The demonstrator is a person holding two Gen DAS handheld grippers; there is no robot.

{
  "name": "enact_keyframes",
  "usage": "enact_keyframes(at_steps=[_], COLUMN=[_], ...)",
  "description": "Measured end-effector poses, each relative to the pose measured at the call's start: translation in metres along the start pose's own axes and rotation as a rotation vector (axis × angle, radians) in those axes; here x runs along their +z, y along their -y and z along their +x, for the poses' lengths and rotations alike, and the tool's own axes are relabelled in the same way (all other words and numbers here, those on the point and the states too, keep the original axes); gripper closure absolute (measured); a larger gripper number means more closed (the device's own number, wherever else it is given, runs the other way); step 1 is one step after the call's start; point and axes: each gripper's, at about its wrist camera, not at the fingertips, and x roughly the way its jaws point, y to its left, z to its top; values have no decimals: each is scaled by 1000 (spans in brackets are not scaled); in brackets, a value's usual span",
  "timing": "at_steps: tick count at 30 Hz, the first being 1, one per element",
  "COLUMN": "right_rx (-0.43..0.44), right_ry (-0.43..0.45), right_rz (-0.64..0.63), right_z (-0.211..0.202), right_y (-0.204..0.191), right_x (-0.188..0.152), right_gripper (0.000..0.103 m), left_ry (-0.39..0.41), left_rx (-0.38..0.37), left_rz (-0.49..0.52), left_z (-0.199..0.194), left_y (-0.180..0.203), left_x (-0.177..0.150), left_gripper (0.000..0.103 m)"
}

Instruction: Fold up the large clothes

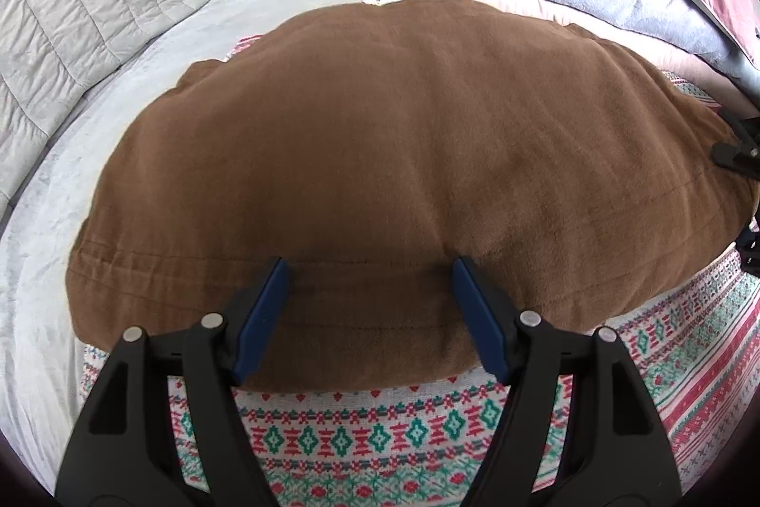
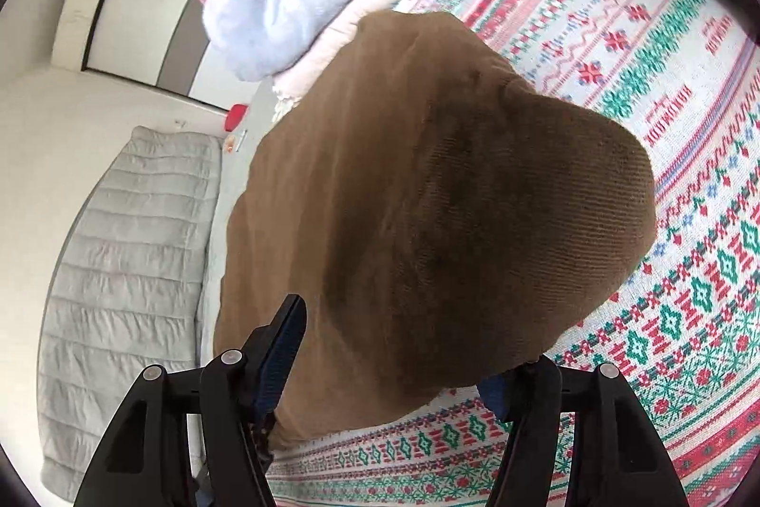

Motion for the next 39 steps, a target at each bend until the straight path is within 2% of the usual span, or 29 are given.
enact_keyframes(at_steps=[4, 11, 13, 16, 20, 22, 25, 28, 31, 34, 36, 38, 39], right_rx=[20, 19, 23, 43, 75, 75, 70, 66, 59, 54, 49, 42, 39], right_ry=[3, -2, 2, 2, -5, -5, -2, -3, -10, -12, -12, -10, -10], right_rz=[28, 12, -13, 1, 32, 49, 48, 55, 62, 67, 59, 48, 45], right_z=[8, 6, 4, -4, -16, -17, -19, -19, -16, -14, -14, -13, -12], right_y=[-11, -18, -24, -24, -12, -10, -9, -11, -9, -9, -11, -14, -14], right_x=[2, -3, -1, -1, 4, 3, 2, 1, 2, 2, 2, 2, 1], right_gripper=[37, 37, 37, 37, 37, 37, 37, 37, 37, 37, 37, 37, 37], left_ry=[33, 10, -27, -78, -62, -93, -142, -160, -195, -207, -193, -202, -216], left_rx=[-48, -9, -48, -132, -93, -92, -37, -26, -12, 102, 130, 119, 85], left_rz=[9, 76, 58, -24, -94, -91, -76, -127, -160, -76, -75, -89, -104], left_z=[-11, 7, 7, 6, 18, 44, 84, 119, 154, 178, 180, 176, 170], left_y=[6, 23, 17, -4, -24, -22, -15, -20, -22, -5, 0, -3, -8], left_x=[4, 2, 9, 33, 90, 127, 165, 198, 216, 211, 207, 210, 212], left_gripper=[32, 32, 32, 32, 32, 32, 32, 32, 32, 28, 28, 28, 28])
